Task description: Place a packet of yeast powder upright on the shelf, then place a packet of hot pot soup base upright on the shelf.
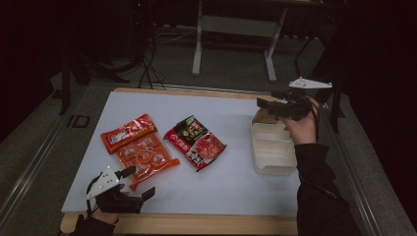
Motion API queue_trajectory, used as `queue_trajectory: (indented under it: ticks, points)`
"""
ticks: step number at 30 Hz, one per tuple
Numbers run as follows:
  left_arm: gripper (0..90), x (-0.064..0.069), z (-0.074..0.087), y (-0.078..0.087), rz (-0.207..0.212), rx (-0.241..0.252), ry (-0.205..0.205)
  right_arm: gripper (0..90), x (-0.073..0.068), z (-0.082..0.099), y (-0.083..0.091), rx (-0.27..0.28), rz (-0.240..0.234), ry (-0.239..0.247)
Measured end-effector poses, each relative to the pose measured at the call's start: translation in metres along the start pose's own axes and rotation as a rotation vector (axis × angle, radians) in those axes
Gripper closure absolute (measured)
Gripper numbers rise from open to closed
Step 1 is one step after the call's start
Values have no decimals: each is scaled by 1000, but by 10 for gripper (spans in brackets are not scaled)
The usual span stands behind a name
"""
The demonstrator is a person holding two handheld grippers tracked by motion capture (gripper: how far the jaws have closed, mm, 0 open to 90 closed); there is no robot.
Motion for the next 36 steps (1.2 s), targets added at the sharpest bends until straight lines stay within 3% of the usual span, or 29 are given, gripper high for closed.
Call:
queue_trajectory:
  ticks: [4, 7, 13, 15, 17, 19, 20, 23, 27, 32, 35, 36]
  points:
    - [0, -1, -1, 1, -8, 9, 6, 137, -14, 8, 11, 21, -21, -31]
    - [0, -2, -1, 1, -6, 6, 10, 116, -25, 17, 18, 21, -52, -21]
    - [0, 0, -2, 1, -7, 6, 6, 137, -37, 32, 26, 19, -69, 5]
    - [0, 2, -4, 1, -8, 8, 2, 141, -44, 37, 32, 36, -106, 5]
    - [0, 5, -10, 1, 12, 19, 11, 141, -47, 41, 37, 37, -107, 15]
    - [0, 6, -12, 1, 6, 19, 16, 139, -51, 46, 42, 35, -108, 22]
    - [0, 10, -16, 0, 34, 19, 26, 136, -53, 48, 45, 37, -104, 28]
    - [0, 13, -20, -2, 30, 1, 10, 136, -62, 58, 58, 57, -104, 33]
    - [0, 19, -25, -8, 73, -36, 53, 134, -72, 71, 68, 64, -121, 29]
    - [0, 18, -30, -18, 80, -85, 41, 131, -87, 83, 81, 62, -145, 37]
    - [43, 18, -31, -20, 79, -83, 41, 130, -92, 88, 86, 64, -144, 41]
    - [58, 17, -36, -28, 88, -98, 53, 130, -97, 93, 93, 82, -140, 46]
Point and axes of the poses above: each handheld gripper's, and its own axes: y roughly backward along the jaws, z roughly out of its underside, x roughly to its right, the point moved 10 cm from there along -y, roughly forward along the jaws, and after that the axes turned 6 degrees about z, right-handed, at the moved point
